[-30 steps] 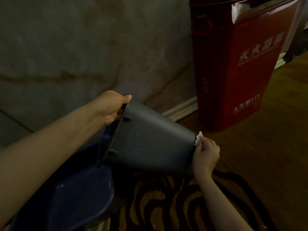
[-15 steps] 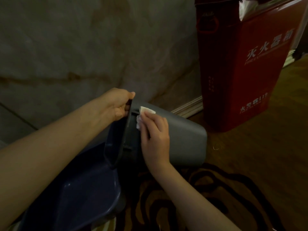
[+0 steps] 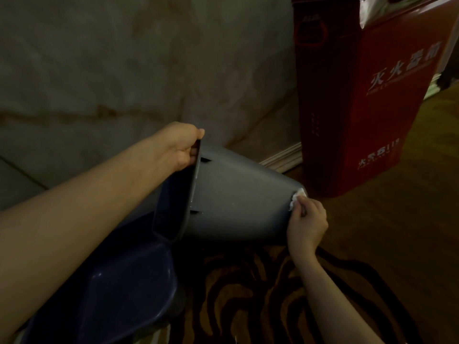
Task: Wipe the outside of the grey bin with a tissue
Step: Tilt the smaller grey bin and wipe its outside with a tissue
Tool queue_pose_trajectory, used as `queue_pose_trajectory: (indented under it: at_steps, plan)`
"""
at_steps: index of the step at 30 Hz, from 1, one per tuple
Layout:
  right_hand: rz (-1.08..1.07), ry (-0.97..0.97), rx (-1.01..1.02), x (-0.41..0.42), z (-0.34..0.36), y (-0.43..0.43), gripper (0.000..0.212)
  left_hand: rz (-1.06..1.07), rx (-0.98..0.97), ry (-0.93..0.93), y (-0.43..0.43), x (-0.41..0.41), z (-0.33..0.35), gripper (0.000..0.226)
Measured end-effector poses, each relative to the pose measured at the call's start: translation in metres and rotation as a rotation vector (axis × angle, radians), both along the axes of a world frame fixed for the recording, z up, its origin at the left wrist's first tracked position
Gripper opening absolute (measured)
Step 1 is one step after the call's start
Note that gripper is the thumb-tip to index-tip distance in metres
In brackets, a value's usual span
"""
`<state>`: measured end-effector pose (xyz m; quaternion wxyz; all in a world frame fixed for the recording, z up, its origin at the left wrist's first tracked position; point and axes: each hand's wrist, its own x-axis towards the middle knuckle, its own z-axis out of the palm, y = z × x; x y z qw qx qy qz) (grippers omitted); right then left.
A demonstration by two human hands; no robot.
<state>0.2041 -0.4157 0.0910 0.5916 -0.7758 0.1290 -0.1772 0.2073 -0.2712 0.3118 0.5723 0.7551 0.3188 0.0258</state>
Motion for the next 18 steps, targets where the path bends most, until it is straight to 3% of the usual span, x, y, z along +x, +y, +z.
queue_pose_trajectory:
  at_steps: [9,14,16,18]
  plan:
    - [0.397,-0.582,0.072,-0.045,0.099,0.078,0.019,0.064,-0.019,-0.027,0.001,0.004,-0.002,0.03]
    - [0.396,-0.616,0.028,-0.041,0.11,0.082,0.021,0.064,-0.069,-0.077,-0.001,0.01,0.001,0.031]
    - [0.356,-0.583,0.031,-0.028,0.114,0.078,0.02,-0.025,-0.158,-0.103,-0.006,0.01,0.002,0.031]
    - [0.345,-0.539,0.051,-0.014,0.119,0.076,0.019,-0.176,-0.106,-0.049,-0.007,-0.001,-0.002,0.032]
